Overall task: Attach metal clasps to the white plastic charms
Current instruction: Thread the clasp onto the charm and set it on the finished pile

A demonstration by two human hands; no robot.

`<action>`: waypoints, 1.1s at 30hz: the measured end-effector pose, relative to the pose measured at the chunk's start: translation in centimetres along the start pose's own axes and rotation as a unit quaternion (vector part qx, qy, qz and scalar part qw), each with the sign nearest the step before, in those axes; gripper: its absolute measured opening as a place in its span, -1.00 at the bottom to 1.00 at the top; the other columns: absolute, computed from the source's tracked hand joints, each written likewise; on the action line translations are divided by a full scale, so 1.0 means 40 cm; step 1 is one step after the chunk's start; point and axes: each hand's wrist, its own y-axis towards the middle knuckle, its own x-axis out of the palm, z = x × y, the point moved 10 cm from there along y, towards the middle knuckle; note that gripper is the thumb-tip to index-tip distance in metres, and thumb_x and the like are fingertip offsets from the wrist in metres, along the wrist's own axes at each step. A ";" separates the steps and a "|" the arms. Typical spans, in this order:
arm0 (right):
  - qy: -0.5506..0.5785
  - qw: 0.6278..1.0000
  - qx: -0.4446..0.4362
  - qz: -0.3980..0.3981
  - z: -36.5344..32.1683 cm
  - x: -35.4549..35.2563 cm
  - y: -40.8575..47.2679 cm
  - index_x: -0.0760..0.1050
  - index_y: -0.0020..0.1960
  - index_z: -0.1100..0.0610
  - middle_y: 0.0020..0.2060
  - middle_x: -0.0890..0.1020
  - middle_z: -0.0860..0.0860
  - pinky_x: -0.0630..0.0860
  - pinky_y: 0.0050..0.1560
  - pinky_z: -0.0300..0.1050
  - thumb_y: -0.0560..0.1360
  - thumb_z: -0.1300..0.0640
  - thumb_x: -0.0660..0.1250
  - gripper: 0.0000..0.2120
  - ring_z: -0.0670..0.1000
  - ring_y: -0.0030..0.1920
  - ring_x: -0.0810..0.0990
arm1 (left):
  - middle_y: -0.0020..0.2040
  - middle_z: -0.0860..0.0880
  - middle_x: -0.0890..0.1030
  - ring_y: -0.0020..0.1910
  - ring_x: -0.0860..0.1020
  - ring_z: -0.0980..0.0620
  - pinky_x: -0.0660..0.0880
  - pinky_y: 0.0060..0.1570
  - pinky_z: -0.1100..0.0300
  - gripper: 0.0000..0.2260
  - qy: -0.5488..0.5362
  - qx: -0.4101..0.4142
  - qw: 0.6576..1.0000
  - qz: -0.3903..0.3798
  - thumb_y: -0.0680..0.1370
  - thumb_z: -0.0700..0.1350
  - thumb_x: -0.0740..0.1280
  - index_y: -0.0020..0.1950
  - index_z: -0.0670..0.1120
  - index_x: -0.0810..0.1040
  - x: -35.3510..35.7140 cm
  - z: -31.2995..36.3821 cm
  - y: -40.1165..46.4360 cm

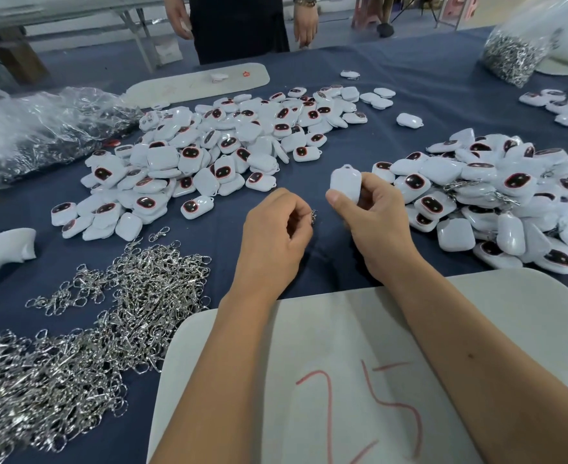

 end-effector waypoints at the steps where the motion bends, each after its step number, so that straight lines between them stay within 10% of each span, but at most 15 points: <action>1: 0.011 1.000 -0.012 -0.018 -0.006 0.009 0.000 0.57 -0.02 0.02 -0.31 0.54 -0.16 0.37 -0.31 -0.30 0.61 0.15 0.41 -0.94 -0.17 -0.37 0.41 | -0.17 0.08 0.57 -0.19 0.53 0.03 0.46 -0.19 0.19 -0.87 0.001 0.000 1.000 -0.003 0.52 -0.29 0.36 -0.16 -0.08 0.55 0.001 0.001 0.000; 5: 0.082 0.995 0.041 -0.050 0.013 0.031 -0.004 0.50 0.21 -0.04 -0.24 0.64 -0.02 0.35 -0.29 -0.16 0.59 0.05 0.39 -0.79 -0.08 -0.36 0.41 | -0.18 0.09 0.56 -0.19 0.52 0.02 0.45 -0.21 0.20 -0.86 0.003 0.005 1.000 -0.008 0.51 -0.30 0.36 -0.17 -0.07 0.54 0.001 0.006 -0.001; 10: 0.059 0.997 0.009 -0.048 0.001 0.024 0.002 0.62 0.05 0.00 -0.34 0.52 -0.26 0.35 -0.28 -0.28 0.58 0.14 0.35 -0.90 -0.20 -0.33 0.43 | -0.17 0.09 0.55 -0.20 0.52 0.03 0.46 -0.20 0.17 -0.88 0.002 0.003 1.000 -0.019 0.51 -0.29 0.36 -0.15 -0.08 0.53 0.007 0.006 -0.002; 16: 0.128 0.989 0.026 -0.073 0.000 0.037 -0.004 0.62 0.03 0.03 -0.39 0.39 0.03 0.25 -0.47 -0.19 0.68 0.18 0.29 -0.85 -0.04 -0.45 0.27 | -0.16 0.09 0.56 -0.20 0.53 0.04 0.48 -0.19 0.13 -0.88 0.002 -0.002 1.000 -0.020 0.50 -0.29 0.36 -0.15 -0.08 0.54 0.004 0.000 0.000; 33: -0.102 0.993 -0.055 -0.011 -0.018 0.020 -0.002 0.60 0.08 0.06 -0.20 0.61 -0.19 0.41 -0.15 -0.37 0.65 0.09 0.34 -0.92 -0.25 -0.24 0.53 | -0.18 0.11 0.54 -0.21 0.50 0.03 0.45 -0.21 0.19 -0.86 0.001 0.010 0.999 -0.044 0.50 -0.30 0.37 -0.16 -0.07 0.53 0.020 0.009 -0.003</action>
